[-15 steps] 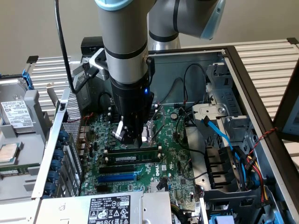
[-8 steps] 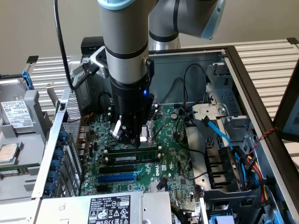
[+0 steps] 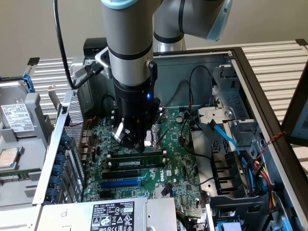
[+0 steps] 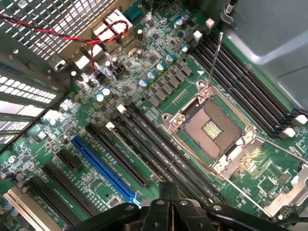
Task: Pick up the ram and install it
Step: 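Press down the ram until it locks into place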
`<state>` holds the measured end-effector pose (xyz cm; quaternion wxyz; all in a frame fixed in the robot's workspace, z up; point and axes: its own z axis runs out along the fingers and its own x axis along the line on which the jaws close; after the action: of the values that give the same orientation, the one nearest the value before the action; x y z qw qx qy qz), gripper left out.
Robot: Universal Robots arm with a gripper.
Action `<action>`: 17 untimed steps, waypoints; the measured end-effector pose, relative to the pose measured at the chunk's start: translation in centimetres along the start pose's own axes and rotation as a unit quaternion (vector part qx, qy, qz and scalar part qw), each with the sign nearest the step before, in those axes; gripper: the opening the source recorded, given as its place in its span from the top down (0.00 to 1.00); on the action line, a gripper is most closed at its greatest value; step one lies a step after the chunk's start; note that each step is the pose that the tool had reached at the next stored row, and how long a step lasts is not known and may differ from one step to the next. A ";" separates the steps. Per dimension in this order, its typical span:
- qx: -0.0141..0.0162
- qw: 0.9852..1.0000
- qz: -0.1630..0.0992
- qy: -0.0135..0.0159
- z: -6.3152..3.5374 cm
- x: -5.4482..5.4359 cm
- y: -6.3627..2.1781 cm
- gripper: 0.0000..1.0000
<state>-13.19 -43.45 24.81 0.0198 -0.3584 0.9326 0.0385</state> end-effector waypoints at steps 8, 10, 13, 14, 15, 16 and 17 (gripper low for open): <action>0.002 0.999 0.043 0.002 -0.02 0.0 0.01 0.89; 0.001 0.999 0.054 0.003 -0.02 0.0 0.01 0.89; 0.001 0.998 0.070 0.004 -0.02 0.0 0.01 0.89; 0.001 0.997 0.075 0.004 -0.02 0.0 0.01 0.89; 0.001 0.997 0.081 0.004 -0.02 0.0 0.01 0.89; 0.001 0.996 0.086 0.004 -0.02 0.0 0.01 0.89; 0.000 0.996 0.092 0.005 -0.02 0.0 0.01 0.89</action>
<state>-13.19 -43.45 24.83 0.0118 -0.2717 0.9616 0.0380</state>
